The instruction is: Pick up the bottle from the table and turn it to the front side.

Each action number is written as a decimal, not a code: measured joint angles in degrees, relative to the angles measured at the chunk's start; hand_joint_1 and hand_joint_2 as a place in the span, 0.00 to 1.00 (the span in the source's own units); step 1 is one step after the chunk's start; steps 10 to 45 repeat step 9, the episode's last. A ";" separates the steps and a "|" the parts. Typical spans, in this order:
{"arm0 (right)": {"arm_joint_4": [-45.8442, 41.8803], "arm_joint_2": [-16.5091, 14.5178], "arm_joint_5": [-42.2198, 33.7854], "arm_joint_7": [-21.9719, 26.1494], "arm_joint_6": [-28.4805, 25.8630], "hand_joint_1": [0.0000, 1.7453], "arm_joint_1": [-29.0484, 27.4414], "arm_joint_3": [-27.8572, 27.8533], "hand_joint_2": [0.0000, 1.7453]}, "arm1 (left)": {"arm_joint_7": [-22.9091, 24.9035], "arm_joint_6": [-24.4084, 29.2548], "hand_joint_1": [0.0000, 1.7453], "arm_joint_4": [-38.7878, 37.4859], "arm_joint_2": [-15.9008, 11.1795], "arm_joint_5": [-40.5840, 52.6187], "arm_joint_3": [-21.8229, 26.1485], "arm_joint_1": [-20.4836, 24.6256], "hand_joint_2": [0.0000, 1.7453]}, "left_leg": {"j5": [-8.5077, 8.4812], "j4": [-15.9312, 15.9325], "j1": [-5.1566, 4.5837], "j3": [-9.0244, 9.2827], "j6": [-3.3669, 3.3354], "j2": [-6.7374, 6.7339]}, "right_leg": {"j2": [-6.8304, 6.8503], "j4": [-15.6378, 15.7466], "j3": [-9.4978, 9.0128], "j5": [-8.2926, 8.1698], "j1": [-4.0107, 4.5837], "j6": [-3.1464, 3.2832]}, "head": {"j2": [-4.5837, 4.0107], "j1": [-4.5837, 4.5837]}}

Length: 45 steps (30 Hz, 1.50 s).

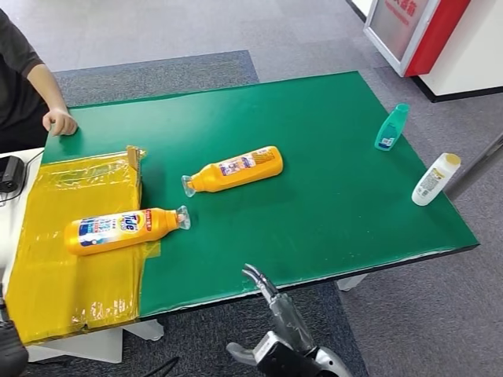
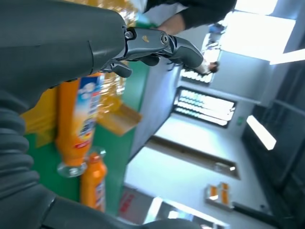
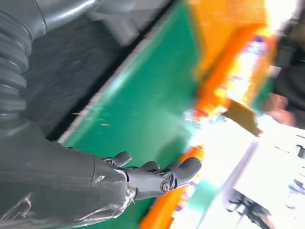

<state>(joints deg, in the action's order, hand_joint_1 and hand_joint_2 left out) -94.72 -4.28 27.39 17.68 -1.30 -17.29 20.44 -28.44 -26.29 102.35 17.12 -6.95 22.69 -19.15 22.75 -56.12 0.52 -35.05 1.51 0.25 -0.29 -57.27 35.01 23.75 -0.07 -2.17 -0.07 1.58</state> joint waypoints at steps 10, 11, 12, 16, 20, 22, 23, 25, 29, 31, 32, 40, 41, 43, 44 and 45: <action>-3.90 -2.24 -7.80 2.75 3.21 0.00 -0.69 -3.84 1.00 | 0.50 -1.01 0.00 -7.10 2.43 4.16 -3.85 -1.40 1.00 | -0.04 -0.01 -0.02 0.07 -0.04 0.00 | -0.02 0.00 -0.17 -0.14 -0.03 -0.07 | 0.00 -0.01; -3.90 -2.24 -7.80 2.75 3.21 0.00 -0.69 -3.84 1.00 | 0.50 -1.01 0.00 -7.10 2.43 4.16 -3.85 -1.40 1.00 | -0.04 -0.01 -0.02 0.07 -0.04 0.00 | -0.02 0.00 -0.17 -0.14 -0.03 -0.07 | 0.00 -0.01; -3.90 -2.24 -7.80 2.75 3.21 0.00 -0.69 -3.84 1.00 | 0.50 -1.01 0.00 -7.10 2.43 4.16 -3.85 -1.40 1.00 | -0.04 -0.01 -0.02 0.07 -0.04 0.00 | -0.02 0.00 -0.17 -0.14 -0.03 -0.07 | 0.00 -0.01; -3.90 -2.24 -7.80 2.75 3.21 0.00 -0.69 -3.84 1.00 | 0.50 -1.01 0.00 -7.10 2.43 4.16 -3.85 -1.40 1.00 | -0.04 -0.01 -0.02 0.07 -0.04 0.00 | -0.02 0.00 -0.17 -0.14 -0.03 -0.07 | 0.00 -0.01; -3.90 -2.24 -7.80 2.75 3.21 0.00 -0.69 -3.84 1.00 | 0.50 -1.01 0.00 -7.10 2.43 4.16 -3.85 -1.40 1.00 | -0.04 -0.01 -0.02 0.07 -0.04 0.00 | -0.02 0.00 -0.17 -0.14 -0.03 -0.07 | 0.00 -0.01; -3.90 -2.24 -7.80 2.75 3.21 0.00 -0.69 -3.84 1.00 | 0.50 -1.01 0.00 -7.10 2.43 4.16 -3.85 -1.40 1.00 | -0.04 -0.01 -0.02 0.07 -0.04 0.00 | -0.02 0.00 -0.17 -0.14 -0.03 -0.07 | 0.00 -0.01; -3.90 -2.24 -7.80 2.75 3.21 0.00 -0.69 -3.84 1.00 | 0.50 -1.01 0.00 -7.10 2.43 4.16 -3.85 -1.40 1.00 | -0.04 -0.01 -0.02 0.07 -0.04 0.00 | -0.02 0.00 -0.17 -0.14 -0.03 -0.07 | 0.00 -0.01; -3.90 -2.24 -7.80 2.75 3.21 0.00 -0.69 -3.84 1.00 | 0.50 -1.01 0.00 -7.10 2.43 4.16 -3.85 -1.40 1.00 | -0.04 -0.01 -0.02 0.07 -0.04 0.00 | -0.02 0.00 -0.17 -0.14 -0.03 -0.07 | 0.00 -0.01; -3.90 -2.24 -7.80 2.75 3.21 0.00 -0.69 -3.84 1.00 | 0.50 -1.01 0.00 -7.10 2.43 4.16 -3.85 -1.40 1.00 | -0.04 -0.01 -0.02 0.07 -0.04 0.00 | -0.02 0.00 -0.17 -0.14 -0.03 -0.07 | 0.00 -0.01; -3.90 -2.24 -7.80 2.75 3.21 0.00 -0.69 -3.84 1.00 | 0.50 -1.01 0.00 -7.10 2.43 4.16 -3.85 -1.40 1.00 | -0.04 -0.01 -0.02 0.07 -0.04 0.00 | -0.02 0.00 -0.17 -0.14 -0.03 -0.07 | 0.00 -0.01; -3.90 -2.24 -7.80 2.75 3.21 0.00 -0.69 -3.84 1.00 | 0.50 -1.01 0.00 -7.10 2.43 4.16 -3.85 -1.40 1.00 | -0.04 -0.01 -0.02 0.07 -0.04 0.00 | -0.02 0.00 -0.17 -0.14 -0.03 -0.07 | 0.00 -0.01; -3.90 -2.24 -7.80 2.75 3.21 0.00 -0.69 -3.84 1.00 | 0.50 -1.01 0.00 -7.10 2.43 4.16 -3.85 -1.40 1.00 | -0.04 -0.01 -0.02 0.07 -0.04 0.00 | -0.02 0.00 -0.17 -0.14 -0.03 -0.07 | 0.00 -0.01; -3.90 -2.24 -7.80 2.75 3.21 0.00 -0.69 -3.84 1.00 | 0.50 -1.01 0.00 -7.10 2.43 4.16 -3.85 -1.40 1.00 | -0.04 -0.01 -0.02 0.07 -0.04 0.00 | -0.02 0.00 -0.17 -0.14 -0.03 -0.07 | 0.00 -0.01; -3.90 -2.24 -7.80 2.75 3.21 0.00 -0.69 -3.84 1.00 | 0.50 -1.01 0.00 -7.10 2.43 4.16 -3.85 -1.40 1.00 | -0.04 -0.01 -0.02 0.07 -0.04 0.00 | -0.02 0.00 -0.17 -0.14 -0.03 -0.07 | 0.00 -0.01; -3.90 -2.24 -7.80 2.75 3.21 0.00 -0.69 -3.84 1.00 | 0.50 -1.01 0.00 -7.10 2.43 4.16 -3.85 -1.40 1.00 | -0.04 -0.01 -0.02 0.07 -0.04 0.00 | -0.02 0.00 -0.17 -0.14 -0.03 -0.07 | 0.00 -0.01; -3.90 -2.24 -7.80 2.75 3.21 0.00 -0.69 -3.84 1.00 | 0.50 -1.01 0.00 -7.10 2.43 4.16 -3.85 -1.40 1.00 | -0.04 -0.01 -0.02 0.07 -0.04 0.00 | -0.02 0.00 -0.17 -0.14 -0.03 -0.07 | 0.00 -0.01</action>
